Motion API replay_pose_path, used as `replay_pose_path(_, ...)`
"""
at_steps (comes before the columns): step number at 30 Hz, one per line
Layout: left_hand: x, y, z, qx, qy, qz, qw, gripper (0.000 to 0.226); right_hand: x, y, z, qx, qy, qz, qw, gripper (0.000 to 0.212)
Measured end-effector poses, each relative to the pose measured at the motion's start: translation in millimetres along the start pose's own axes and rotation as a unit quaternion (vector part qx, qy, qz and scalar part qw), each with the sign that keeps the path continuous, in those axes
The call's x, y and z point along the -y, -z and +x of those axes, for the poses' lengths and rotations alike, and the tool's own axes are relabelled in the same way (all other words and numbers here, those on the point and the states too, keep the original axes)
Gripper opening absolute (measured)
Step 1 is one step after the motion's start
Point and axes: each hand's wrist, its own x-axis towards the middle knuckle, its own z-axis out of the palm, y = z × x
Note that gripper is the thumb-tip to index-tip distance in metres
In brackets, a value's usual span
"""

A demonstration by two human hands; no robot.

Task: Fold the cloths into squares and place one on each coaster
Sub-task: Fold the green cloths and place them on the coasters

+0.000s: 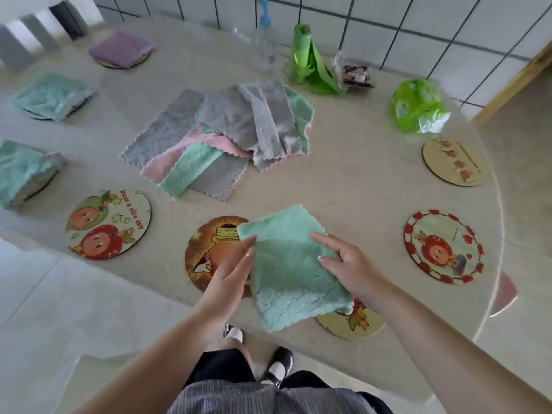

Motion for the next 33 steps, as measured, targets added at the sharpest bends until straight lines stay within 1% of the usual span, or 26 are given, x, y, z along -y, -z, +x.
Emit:
replay_pose_path(1, -7, 1, 2, 0.011, -0.026, 0.043, 0.999, 0.04, 2, 2, -1, -0.019, 0.024, -0.013, 0.999, 0.048)
replay_pose_path(4, -25, 2, 10, 0.049, -0.087, 0.094, 0.99, 0.053, 6, 5, -7, -0.072, 0.099, -0.026, 0.992, 0.056)
replay_pose_path(5, -30, 3, 14, 0.056, -0.105, 0.119, 0.986, 0.054, 5, 5, -8, -0.087, 0.107, -0.025, 0.99, 0.057)
replay_pose_path(7, -33, 4, 25, 0.068, -0.123, 0.179, 0.974, 0.055, -3, 0, -8, -0.098, 0.09, -0.029, 0.991, 0.058)
replay_pose_path(9, -25, 5, 35, 0.078, -0.087, 0.209, 0.971, 0.056, -15, -10, -6, -0.091, 0.025, -0.032, 0.995, 0.059)
replay_pose_path(12, -2, 7, 42, 0.078, -0.024, 0.218, 0.973, 0.05, -30, -24, -2, -0.101, -0.064, -0.007, 0.993, 0.059)
replay_pose_path(13, 4, 8, 41, 0.076, -0.011, 0.205, 0.976, 0.047, -31, -27, -4, -0.109, -0.073, -0.004, 0.991, 0.058)
replay_pose_path(16, 11, 15, 35, 0.069, 0.039, 0.118, 0.99, 0.039, -33, -25, -12, -0.13, -0.06, -0.013, 0.99, 0.054)
replay_pose_path(18, 17, 22, 28, 0.076, 0.076, 0.086, 0.99, 0.036, -37, -26, -22, -0.129, -0.062, 0.001, 0.99, 0.047)
replay_pose_path(21, 29, 30, 17, 0.088, 0.111, 0.084, 0.986, 0.034, -46, -35, -35, -0.115, -0.089, 0.069, 0.987, 0.031)
replay_pose_path(24, 30, 25, 12, 0.091, 0.132, 0.087, 0.983, 0.033, -48, -34, -36, -0.089, -0.101, 0.08, 0.988, 0.02)
replay_pose_path(26, 27, 21, 12, 0.079, 0.134, 0.089, 0.984, 0.033, -44, -31, -34, -0.075, -0.1, 0.097, 0.987, 0.023)
replay_pose_path(28, 26, 21, 10, 0.063, 0.135, 0.106, 0.983, 0.037, -44, -28, -36, -0.076, -0.104, 0.13, 0.983, 0.03)
replay_pose_path(30, 28, 23, 8, 0.073, 0.137, 0.155, 0.976, 0.043, -49, -30, -41, -0.057, -0.122, 0.125, 0.983, 0.035)
replay_pose_path(33, 30, 22, 1, 0.082, 0.136, 0.176, 0.972, 0.043, -62, -40, -47, -0.016, -0.151, 0.124, 0.981, 0.041)
